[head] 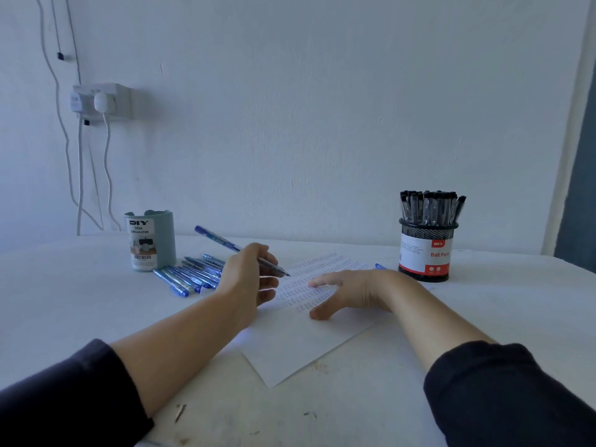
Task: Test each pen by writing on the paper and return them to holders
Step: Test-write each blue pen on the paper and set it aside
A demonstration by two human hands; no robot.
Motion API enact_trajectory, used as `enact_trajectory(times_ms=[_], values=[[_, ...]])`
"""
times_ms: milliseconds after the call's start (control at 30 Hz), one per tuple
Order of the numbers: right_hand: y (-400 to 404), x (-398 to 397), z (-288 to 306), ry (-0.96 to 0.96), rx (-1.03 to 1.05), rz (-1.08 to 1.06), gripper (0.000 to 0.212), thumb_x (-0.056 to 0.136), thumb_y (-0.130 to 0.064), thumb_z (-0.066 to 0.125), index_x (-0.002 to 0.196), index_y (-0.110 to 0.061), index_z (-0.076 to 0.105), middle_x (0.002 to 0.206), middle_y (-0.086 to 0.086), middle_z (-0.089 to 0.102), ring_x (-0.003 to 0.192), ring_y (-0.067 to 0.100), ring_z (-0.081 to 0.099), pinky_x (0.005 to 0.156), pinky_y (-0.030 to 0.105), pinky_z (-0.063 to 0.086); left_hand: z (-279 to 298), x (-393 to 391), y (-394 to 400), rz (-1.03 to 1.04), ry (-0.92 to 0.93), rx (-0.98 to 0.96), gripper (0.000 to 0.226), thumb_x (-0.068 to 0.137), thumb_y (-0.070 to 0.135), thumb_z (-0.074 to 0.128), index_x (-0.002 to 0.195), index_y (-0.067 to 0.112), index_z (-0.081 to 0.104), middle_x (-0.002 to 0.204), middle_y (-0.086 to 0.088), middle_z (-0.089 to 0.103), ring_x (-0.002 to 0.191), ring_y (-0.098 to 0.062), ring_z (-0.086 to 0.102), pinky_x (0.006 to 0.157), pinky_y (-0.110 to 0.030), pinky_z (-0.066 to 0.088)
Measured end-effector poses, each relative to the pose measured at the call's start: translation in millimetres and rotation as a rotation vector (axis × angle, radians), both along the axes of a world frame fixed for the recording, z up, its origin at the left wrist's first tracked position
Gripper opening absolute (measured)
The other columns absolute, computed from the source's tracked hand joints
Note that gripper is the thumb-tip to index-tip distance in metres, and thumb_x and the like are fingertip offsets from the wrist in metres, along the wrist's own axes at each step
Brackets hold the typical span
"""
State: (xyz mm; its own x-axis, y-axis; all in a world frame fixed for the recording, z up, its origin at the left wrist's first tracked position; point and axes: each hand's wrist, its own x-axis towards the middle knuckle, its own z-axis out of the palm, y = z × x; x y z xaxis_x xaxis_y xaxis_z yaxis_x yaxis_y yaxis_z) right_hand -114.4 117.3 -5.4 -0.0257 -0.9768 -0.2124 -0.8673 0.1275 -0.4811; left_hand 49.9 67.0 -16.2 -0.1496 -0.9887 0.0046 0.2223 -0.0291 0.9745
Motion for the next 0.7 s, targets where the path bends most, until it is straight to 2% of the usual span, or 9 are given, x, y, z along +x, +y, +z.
enact_trajectory(times_ms=[100, 200, 267, 367, 500, 700], values=[[-1.5, -0.9, 0.2, -0.003, -0.006, 0.008, 0.073, 0.081, -0.047, 0.068, 0.144, -0.041, 0.032, 0.156, -0.008, 0.021, 0.143, 0.017, 0.019, 0.114, 0.039, 0.017, 8.4, -1.7, -7.4, 0.084, -0.087, -0.111, 0.017, 0.092, 0.01, 0.044, 0.078, 0.009, 0.053, 0.067, -0.007, 0.055, 0.056, -0.016, 0.045, 0.051, -0.026, 0.038], [-4.1, -0.2, 0.3, 0.005, -0.008, 0.019, 0.072, 0.081, -0.046, 0.068, 0.144, -0.038, 0.033, 0.156, -0.008, 0.021, 0.143, 0.017, 0.02, 0.114, 0.037, 0.018, 21.8, -7.7, -17.5, 0.121, -0.137, -0.258, 0.004, 0.097, 0.012, 0.039, 0.099, 0.012, 0.042, 0.066, -0.007, 0.047, 0.048, -0.014, 0.035, 0.039, -0.022, 0.028], [-4.7, -0.2, 0.7, 0.019, -0.008, 0.025, 0.071, 0.082, -0.045, 0.068, 0.144, -0.037, 0.034, 0.156, -0.008, 0.021, 0.143, 0.016, 0.02, 0.113, 0.036, 0.018, 27.2, -11.9, -22.4, 0.121, -0.132, -0.28, 0.011, 0.1, 0.023, 0.038, 0.107, 0.016, 0.037, 0.063, -0.006, 0.042, 0.046, -0.014, 0.031, 0.037, -0.02, 0.024], [-4.6, -1.2, -0.3, 0.023, -0.014, 0.008, 0.071, 0.08, -0.046, 0.069, 0.142, -0.04, 0.036, 0.154, -0.01, 0.023, 0.141, 0.015, 0.022, 0.111, 0.033, 0.02, 17.9, -16.9, -23.9, 0.124, -0.122, -0.315, 0.014, 0.102, 0.035, 0.032, 0.108, 0.023, 0.035, 0.062, -0.006, 0.041, 0.045, -0.014, 0.032, 0.034, -0.016, 0.024], [-5.8, -2.0, -1.2, 0.025, -0.015, -0.046, 0.071, 0.074, -0.051, 0.072, 0.137, -0.049, 0.038, 0.152, -0.012, 0.026, 0.14, 0.014, 0.025, 0.112, 0.034, 0.022, -1.1, -14.1, -20.1, 0.148, -0.1, -0.255, 0.016, 0.103, 0.024, 0.03, 0.108, 0.014, 0.042, 0.057, -0.009, 0.049, 0.045, -0.016, 0.037, 0.043, -0.024, 0.029], [-8.0, -1.1, -2.8, -0.004, -0.015, -0.033, 0.072, 0.075, -0.048, 0.073, 0.139, -0.046, 0.038, 0.153, -0.012, 0.024, 0.141, 0.013, 0.022, 0.114, 0.035, 0.018, 6.4, -7.1, -15.1, 0.133, 0.02, -0.211, 0.02, 0.101, 0.016, 0.029, 0.103, 0.013, 0.049, 0.054, -0.009, 0.05, 0.041, -0.015, 0.036, 0.038, -0.024, 0.027]])
